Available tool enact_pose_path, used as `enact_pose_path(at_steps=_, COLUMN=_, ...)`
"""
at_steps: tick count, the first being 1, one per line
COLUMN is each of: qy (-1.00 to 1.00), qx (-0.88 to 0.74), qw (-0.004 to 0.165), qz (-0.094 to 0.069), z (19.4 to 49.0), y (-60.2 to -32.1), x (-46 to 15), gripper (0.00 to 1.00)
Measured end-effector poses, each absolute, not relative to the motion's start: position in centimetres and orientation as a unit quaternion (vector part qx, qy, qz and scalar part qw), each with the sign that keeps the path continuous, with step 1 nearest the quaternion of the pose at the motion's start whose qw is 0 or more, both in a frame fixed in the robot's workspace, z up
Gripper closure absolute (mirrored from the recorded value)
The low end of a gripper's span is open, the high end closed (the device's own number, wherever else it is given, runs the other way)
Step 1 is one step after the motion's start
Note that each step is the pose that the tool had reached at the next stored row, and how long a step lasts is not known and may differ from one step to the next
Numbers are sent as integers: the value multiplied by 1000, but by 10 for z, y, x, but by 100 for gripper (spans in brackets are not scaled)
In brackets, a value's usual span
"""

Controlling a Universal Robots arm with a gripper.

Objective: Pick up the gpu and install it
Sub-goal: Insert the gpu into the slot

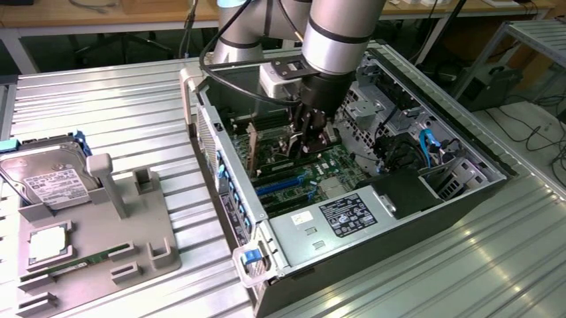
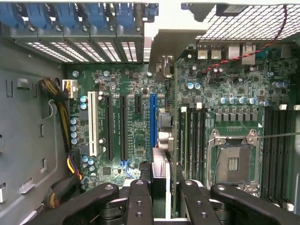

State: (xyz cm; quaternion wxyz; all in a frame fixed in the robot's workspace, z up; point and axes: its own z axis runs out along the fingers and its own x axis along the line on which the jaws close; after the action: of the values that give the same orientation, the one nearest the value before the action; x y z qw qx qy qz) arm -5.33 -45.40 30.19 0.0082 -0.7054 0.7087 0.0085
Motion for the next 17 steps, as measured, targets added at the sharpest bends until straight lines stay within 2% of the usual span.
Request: enact_pose_path(at_steps=17, qy=708, qx=-706, qw=10, qz=10, z=292, y=-460, x=-60, gripper=72)
